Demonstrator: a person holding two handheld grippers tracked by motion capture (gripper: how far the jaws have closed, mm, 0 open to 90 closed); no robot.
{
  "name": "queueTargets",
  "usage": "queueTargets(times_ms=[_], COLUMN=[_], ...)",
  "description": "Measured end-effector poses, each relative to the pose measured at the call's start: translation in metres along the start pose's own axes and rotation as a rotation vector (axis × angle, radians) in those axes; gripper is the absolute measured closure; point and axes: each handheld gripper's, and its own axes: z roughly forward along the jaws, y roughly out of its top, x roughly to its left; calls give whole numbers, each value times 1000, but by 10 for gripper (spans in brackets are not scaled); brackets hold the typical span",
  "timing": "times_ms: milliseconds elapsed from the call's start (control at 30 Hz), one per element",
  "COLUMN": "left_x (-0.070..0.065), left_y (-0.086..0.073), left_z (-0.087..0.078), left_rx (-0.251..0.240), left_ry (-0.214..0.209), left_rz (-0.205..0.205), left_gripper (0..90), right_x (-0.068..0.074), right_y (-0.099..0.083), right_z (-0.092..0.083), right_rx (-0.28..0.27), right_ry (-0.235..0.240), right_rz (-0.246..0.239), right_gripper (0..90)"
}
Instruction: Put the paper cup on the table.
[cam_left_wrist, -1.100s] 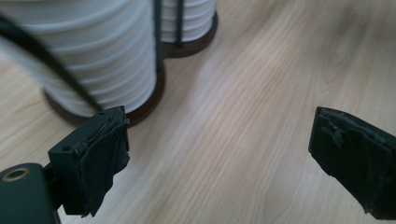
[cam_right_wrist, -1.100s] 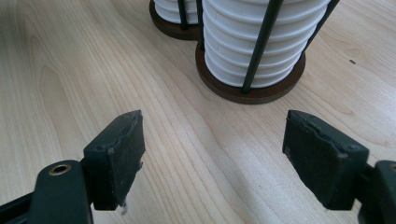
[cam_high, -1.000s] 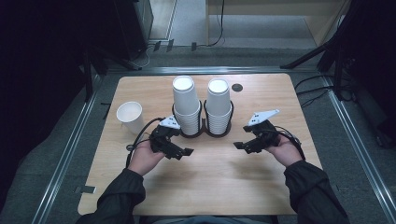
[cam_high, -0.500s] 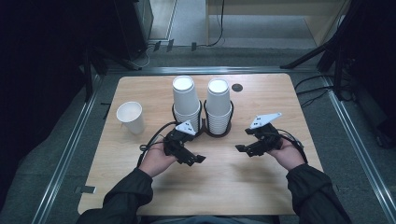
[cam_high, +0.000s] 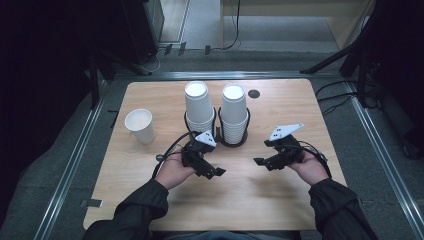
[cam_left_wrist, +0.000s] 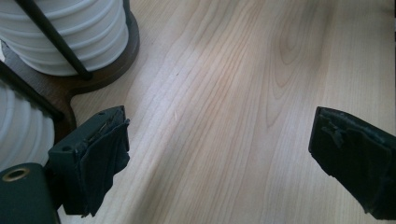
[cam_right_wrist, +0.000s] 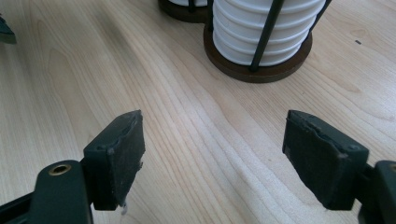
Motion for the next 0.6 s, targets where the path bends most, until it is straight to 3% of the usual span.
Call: queueTargets(times_ms=[433,600], left_x=[1,1], left_y=[-1,-1], left_z=[0,-3], left_rx=[13,-10], left_ry=[8,-7], left_rz=[-3,-18], left_gripper=[56,56], right_x=[2,2], right_y=[0,1], right_z=[1,1], right_rx=[5,3], right_ry=[5,5], right_rz=[-8,-8], right_gripper=[210,210])
